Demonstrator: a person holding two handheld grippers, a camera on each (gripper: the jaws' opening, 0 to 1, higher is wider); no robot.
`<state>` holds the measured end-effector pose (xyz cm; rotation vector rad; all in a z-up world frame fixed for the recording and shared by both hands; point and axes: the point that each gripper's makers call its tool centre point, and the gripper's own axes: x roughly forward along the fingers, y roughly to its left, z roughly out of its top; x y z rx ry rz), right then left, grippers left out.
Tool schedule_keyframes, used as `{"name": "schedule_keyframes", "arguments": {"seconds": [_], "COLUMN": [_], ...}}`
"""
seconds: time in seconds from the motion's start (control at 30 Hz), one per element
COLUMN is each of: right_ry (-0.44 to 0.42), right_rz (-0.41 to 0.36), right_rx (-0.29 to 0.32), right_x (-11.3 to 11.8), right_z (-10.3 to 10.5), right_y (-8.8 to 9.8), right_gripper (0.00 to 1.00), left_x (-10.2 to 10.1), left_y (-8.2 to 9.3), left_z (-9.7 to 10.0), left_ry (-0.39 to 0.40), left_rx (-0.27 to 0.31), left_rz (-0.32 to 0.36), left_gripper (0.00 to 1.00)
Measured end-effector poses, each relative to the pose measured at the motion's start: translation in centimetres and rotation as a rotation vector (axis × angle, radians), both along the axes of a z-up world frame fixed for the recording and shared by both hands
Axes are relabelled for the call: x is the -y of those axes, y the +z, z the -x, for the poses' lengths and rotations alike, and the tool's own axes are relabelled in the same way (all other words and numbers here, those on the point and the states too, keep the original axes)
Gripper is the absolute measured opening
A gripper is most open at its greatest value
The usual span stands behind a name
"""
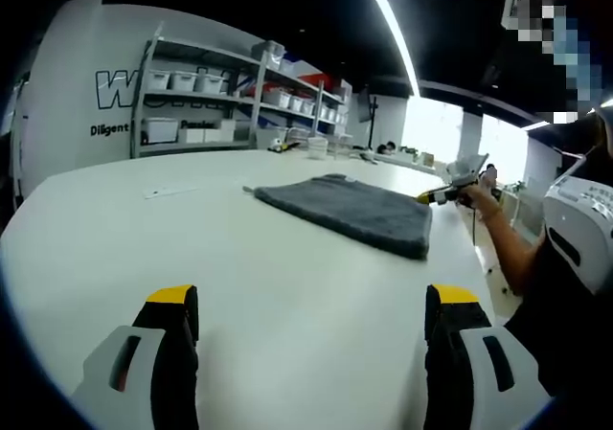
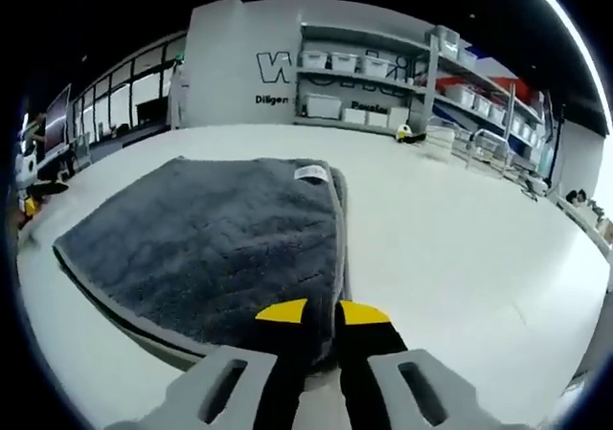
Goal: Open the folded towel by lifting each exposed corner and separating the folded layers until the towel lies flat within the target outline without major curled edges
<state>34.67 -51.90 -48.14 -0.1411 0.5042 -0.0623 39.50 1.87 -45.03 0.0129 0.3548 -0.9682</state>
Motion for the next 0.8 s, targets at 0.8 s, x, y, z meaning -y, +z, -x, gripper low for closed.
{"name": "schedule_keyframes", "arguments": {"seconds": [0.8], "right_ry": [0.289], "right_rz": [0.097], "right_rx": [0.13], "right_x": [-11.4], "right_z": [-3.4], "right_y": [5.4], "right_gripper": [0.0], "left_x": [-0.1], "left_y": [0.1], "left_z": [0.0], "left_ry": [0.001], "left_rx": [0.004], "left_rz": [-0.002], "left_gripper": [0.97]}}
